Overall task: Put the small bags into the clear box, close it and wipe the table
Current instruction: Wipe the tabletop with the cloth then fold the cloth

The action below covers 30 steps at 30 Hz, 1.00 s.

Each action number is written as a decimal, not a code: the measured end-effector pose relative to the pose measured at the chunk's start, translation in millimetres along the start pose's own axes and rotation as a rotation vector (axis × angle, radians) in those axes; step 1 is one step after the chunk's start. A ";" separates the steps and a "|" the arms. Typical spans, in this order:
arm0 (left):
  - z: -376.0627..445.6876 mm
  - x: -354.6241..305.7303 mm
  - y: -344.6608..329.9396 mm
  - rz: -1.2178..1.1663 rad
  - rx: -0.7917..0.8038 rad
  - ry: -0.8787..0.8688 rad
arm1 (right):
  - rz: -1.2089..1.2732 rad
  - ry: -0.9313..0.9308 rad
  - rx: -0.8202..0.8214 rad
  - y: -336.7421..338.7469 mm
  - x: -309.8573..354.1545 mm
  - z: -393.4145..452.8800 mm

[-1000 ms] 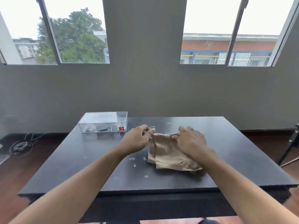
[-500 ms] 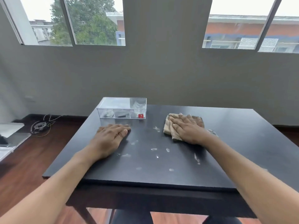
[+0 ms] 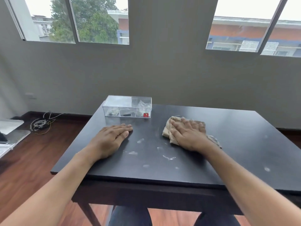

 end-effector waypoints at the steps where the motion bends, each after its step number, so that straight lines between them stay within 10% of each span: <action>1: -0.6 -0.9 1.0 -0.008 -0.005 -0.003 | 0.012 0.019 -0.009 -5.8 19.3 -1.1; 7: -6.0 -1.8 4.8 -0.066 -0.043 0.001 | 0.011 0.281 -0.038 -15.2 36.9 -76.1; 17: -20.0 5.0 5.8 -0.031 -0.111 -0.003 | 0.020 -0.037 -0.027 -10.9 32.2 -45.7; 22: -21.3 5.8 6.5 -0.060 -0.100 0.007 | 0.052 0.140 -0.017 -24.9 113.5 -63.6; 30: -23.0 5.5 9.4 -0.090 -0.155 0.011 | 0.019 0.136 -0.041 -15.9 38.4 -89.4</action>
Point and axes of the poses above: each hand's wrist, its own z-axis towards the middle knuckle, its own y-axis out of the back of the hand, x = y × z, the point moved 5 cm from there along z, towards the middle knuckle
